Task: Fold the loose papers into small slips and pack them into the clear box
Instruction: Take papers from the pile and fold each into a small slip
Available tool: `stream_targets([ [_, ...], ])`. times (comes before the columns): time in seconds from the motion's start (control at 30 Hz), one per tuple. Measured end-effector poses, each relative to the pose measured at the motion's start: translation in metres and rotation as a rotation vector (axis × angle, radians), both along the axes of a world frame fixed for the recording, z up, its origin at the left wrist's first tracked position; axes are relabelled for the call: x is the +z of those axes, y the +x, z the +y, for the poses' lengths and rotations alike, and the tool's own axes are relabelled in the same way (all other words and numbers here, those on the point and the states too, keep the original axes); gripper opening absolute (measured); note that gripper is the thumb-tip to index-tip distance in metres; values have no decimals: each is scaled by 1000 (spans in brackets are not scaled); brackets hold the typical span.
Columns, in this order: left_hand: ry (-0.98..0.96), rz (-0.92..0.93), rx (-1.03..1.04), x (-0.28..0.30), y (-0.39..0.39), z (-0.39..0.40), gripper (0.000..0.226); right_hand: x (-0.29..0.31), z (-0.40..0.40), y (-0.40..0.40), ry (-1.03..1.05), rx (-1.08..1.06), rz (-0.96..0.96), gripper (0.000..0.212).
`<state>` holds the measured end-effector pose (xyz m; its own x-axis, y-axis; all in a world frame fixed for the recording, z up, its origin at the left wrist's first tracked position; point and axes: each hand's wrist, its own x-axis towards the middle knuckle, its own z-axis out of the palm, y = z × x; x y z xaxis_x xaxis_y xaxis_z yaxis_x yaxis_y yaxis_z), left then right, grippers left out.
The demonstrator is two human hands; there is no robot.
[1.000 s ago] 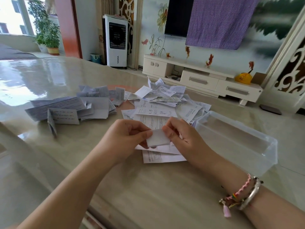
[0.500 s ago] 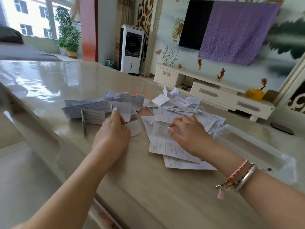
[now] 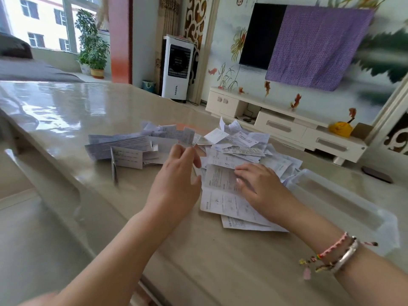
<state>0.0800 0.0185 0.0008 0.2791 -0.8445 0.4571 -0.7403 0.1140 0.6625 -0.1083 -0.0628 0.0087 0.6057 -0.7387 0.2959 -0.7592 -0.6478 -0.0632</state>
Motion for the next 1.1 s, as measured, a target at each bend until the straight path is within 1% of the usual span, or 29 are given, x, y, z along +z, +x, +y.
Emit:
stream_targets([
  [0.1, -9, -53, -102, -6, -6, -3, 20, -1, 9, -12, -18, 70, -53, 38],
  [0.2, 13, -117, -188, -15, -11, -8, 31, -3, 15, -20, 3, 115, -123, 44],
  [0.3, 41, -169, -220, -22, -17, -13, 43, -7, 16, -25, 43, 122, -176, 43],
  [0.37, 53, -190, -216, -25, -19, -15, 44, -9, 15, -26, 59, 135, -201, 39],
  [0.5, 61, -206, -203, -26, -22, -19, 30, -4, 13, -24, 115, 91, -291, 16],
  [0.57, 59, -173, -194, -24, -24, -20, 19, 5, 7, -18, 121, 41, -381, 12],
  [0.63, 54, -95, -182, -21, -25, -21, 11, 14, -6, -8, 121, -11, -409, 13],
  [0.7, 53, -2, -156, -20, -26, -21, 7, 20, -24, 5, 169, -73, -333, 25],
  [0.77, 63, 71, -140, -19, -25, -22, 9, 22, -43, 19, 207, -129, -236, 40],
  [0.83, 83, 100, -135, -20, -23, -23, 12, 20, -61, 34, 195, -159, -173, 52],
  [0.93, 118, 97, -136, -22, -20, -27, 16, 14, -81, 50, 207, -175, -82, 67],
  [1.0, 159, 83, -135, -23, -18, -29, 20, 10, -88, 55, 211, -197, -21, 69],
  [1.1, 202, 77, -140, -22, -18, -30, 25, 6, -85, 55, 112, -205, 35, 55],
])
